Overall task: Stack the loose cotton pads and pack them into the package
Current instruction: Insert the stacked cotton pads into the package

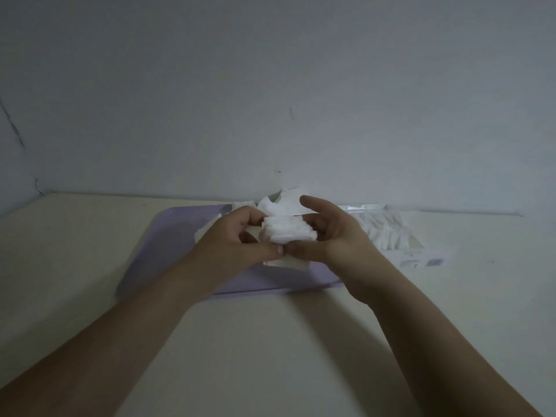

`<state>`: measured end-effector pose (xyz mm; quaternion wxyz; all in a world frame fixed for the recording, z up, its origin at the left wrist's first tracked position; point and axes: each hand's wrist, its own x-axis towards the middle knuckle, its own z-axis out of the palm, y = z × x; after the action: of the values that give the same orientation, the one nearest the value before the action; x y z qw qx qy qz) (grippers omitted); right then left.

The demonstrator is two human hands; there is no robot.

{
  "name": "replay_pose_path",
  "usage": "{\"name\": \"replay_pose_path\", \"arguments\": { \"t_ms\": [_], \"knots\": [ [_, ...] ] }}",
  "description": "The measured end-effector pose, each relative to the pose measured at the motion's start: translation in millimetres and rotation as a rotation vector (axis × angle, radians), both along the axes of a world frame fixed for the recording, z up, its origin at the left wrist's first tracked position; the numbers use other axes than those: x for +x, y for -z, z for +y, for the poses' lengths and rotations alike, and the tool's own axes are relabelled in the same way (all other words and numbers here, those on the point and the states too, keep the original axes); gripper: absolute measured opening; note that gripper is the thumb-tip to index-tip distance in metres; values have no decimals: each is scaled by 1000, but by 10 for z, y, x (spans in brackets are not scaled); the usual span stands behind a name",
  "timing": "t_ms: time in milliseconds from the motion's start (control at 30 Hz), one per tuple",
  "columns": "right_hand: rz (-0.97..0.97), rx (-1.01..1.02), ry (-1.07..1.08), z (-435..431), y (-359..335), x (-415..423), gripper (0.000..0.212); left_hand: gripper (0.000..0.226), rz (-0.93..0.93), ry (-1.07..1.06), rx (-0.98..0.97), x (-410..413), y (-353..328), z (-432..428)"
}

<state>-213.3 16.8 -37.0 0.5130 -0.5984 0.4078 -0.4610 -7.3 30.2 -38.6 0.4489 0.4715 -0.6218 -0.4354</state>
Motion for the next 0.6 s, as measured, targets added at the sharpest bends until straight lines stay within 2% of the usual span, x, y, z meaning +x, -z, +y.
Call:
{"name": "replay_pose_path", "arguments": {
  "t_ms": [67, 167, 267, 433, 500, 600],
  "knots": [
    [-6, 31, -34, 4, -64, -62, 74, 39, 4, -7, 24, -97, -89, -37],
    [-62, 13, -96, 10, -174, -242, 42, 25, 107, -22, 50, -301, -217, -126],
    [-120, -2, -47, -9, -281, -458, 27, 23, 129, -1, 55, -577, -315, -179],
    [-133, 9, 242, -81, -335, -811, 39, 24, 74, -4, 51, -1091, -414, -273],
    [-117, -18, 452, -120, -339, -1009, 31, 23, 47, -25, 45, -1310, -431, -370],
    [165, -136, 825, -160, -344, -1290, 28, 16, -132, -41, -97, -1590, -381, -535]
  ]
}}
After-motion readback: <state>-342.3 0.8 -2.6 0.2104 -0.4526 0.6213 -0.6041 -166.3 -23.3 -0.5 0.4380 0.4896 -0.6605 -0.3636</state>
